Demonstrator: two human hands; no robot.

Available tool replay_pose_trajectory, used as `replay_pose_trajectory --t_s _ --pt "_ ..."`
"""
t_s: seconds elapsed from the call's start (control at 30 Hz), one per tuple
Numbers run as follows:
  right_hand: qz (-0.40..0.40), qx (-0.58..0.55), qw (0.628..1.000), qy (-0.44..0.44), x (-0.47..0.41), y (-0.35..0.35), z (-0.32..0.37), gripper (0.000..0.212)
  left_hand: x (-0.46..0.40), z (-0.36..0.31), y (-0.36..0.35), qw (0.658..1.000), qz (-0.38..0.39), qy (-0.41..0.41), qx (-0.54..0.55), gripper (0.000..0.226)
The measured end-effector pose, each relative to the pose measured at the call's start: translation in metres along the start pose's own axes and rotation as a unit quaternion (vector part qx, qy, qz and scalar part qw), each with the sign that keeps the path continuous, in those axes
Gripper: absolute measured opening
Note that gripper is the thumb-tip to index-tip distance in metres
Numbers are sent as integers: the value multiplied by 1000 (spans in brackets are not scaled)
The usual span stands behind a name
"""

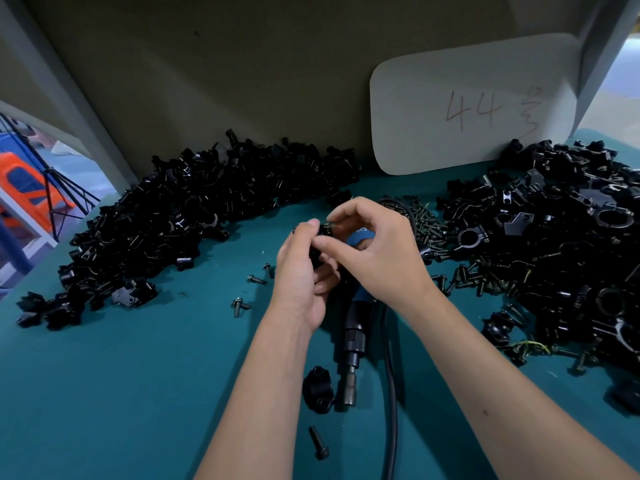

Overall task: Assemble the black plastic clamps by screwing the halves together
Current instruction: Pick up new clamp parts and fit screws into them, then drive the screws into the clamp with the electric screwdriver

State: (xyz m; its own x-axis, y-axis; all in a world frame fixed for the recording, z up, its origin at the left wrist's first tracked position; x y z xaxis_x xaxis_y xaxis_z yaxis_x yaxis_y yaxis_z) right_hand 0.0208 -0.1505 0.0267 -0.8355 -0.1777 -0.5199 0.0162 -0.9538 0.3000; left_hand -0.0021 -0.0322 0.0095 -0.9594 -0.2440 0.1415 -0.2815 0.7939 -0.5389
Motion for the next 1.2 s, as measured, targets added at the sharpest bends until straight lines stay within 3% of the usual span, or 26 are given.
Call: replay_pose_trajectory --t_s 0.07,0.1,0.2,0.37,0.47,0.57,0.7,0.83,0.93,1.03,1.13,1.2 --pt "-45 51 998 -14 -2 3 -3 28 -2 -1 3 1000 -5 -8 19 20" --pt "-62 131 989 -34 -3 5 -6 37 -4 -2 5 999 -5 -10 36 24" --pt "1 359 921 -150 -1 2 -12 69 -7 -5 11 997 -12 -8 75 28" --pt "59 364 896 -246 -4 1 -15 82 -9 -5 15 998 -30 -7 63 27" --pt "85 307 905 -283 -12 11 -15 71 -7 -6 15 999 -34 -16 25 24" --pt "97 180 934 -294 -12 22 -18 57 -7 -6 16 1000 -12 0 16 25" --pt "19 -25 952 -303 -17 45 -17 38 -6 -7 17 998 15 45 -30 25" --pt "-68 -263 913 -305 -24 67 -10 55 -5 -10 20 995 22 84 -48 24" --pt "-151 -392 865 -274 -26 73 -4 45 -4 -14 21 988 37 94 -114 23" --pt "-242 -437 825 -265 -30 74 -2 27 0 -20 22 963 89 137 -216 22" --pt "-283 -436 822 -232 -34 77 -1 23 6 -18 18 929 138 211 -270 16" --pt "-292 -445 821 -205 -36 79 0 23 7 -14 15 931 132 220 -260 19"
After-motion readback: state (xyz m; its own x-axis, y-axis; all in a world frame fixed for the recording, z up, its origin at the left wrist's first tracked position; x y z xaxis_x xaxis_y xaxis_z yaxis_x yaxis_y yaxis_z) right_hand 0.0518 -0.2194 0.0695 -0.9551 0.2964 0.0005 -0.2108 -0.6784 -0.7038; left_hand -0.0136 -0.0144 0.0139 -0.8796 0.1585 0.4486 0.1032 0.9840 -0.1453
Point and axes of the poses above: each hand's wrist, its own x-axis away from the middle knuckle, its own y-axis out of the back of the hand, z = x × y, the point moved 1 cm from there along -x, towards the middle knuckle, and after that the axes turned 2 degrees about x, right-handed, at the moved point
